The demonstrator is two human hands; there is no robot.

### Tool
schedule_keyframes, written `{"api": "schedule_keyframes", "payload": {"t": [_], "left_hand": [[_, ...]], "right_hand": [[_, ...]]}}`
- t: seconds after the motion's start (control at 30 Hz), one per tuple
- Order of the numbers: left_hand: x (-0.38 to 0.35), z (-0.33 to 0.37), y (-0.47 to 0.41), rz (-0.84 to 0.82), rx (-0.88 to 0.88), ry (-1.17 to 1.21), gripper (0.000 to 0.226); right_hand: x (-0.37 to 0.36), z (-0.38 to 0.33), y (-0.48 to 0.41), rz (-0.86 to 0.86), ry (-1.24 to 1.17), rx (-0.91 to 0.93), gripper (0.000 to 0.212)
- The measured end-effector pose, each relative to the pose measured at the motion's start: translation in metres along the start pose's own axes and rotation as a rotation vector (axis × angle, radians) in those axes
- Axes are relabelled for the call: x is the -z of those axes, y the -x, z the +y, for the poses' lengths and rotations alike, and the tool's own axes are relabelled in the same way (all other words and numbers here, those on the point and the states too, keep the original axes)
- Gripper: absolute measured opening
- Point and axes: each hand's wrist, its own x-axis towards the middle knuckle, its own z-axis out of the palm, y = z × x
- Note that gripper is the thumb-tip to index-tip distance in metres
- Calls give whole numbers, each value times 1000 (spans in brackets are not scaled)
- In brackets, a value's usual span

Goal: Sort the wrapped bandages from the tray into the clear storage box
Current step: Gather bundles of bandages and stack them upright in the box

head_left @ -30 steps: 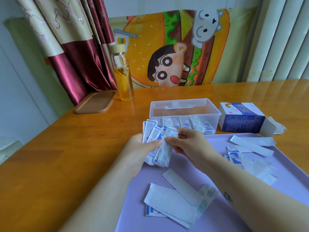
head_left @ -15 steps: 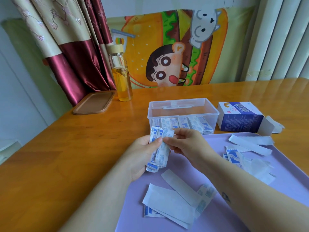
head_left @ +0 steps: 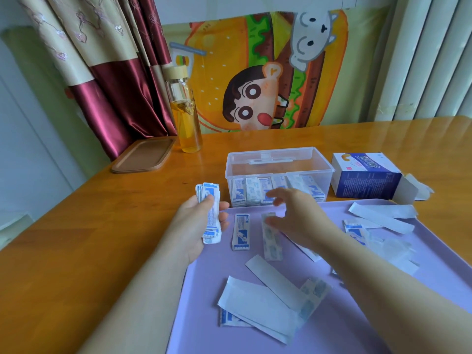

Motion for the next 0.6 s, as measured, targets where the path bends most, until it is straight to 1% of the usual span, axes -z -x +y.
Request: {"api": "schedule_keyframes", "payload": {"t": [0.07, 0.1, 0.17, 0.2, 0.27, 0.3, 0.37, 0.43, 0.53, 0.6], "left_hand": [[0, 0, 0, -11, 23, 34, 15], [-1, 0, 0, -18, 34, 54, 16], [-1, 2, 1, -35, 56, 104, 17], [-2, 3, 2, -43, 72, 133, 17], [0, 6, 3, -57, 109, 195, 16], [1, 8, 4, -62, 123, 215, 16], [5, 10, 3, -64, 126, 225, 17], [8, 10, 1, -50, 108, 218, 19], [12, 11, 0, -30, 94, 218, 19], [13, 12, 1, -30, 93, 224, 19]], "right_hand": [[0, -9, 1, 61, 75, 88, 44], [-1, -14, 1, 31, 94, 131, 40], [-5, -23, -2, -125, 167, 215, 37], [-7, -28, -3, -219, 242, 259, 42], [-10, -36, -9, -362, 470, 373, 49], [-9, -41, -12, -402, 604, 435, 45], [-6, -52, -19, -441, 849, 548, 33], [-5, -63, -23, -449, 1071, 676, 29], [-6, -75, -27, -476, 1284, 832, 23], [-8, -78, -31, -528, 1349, 850, 19]]}}
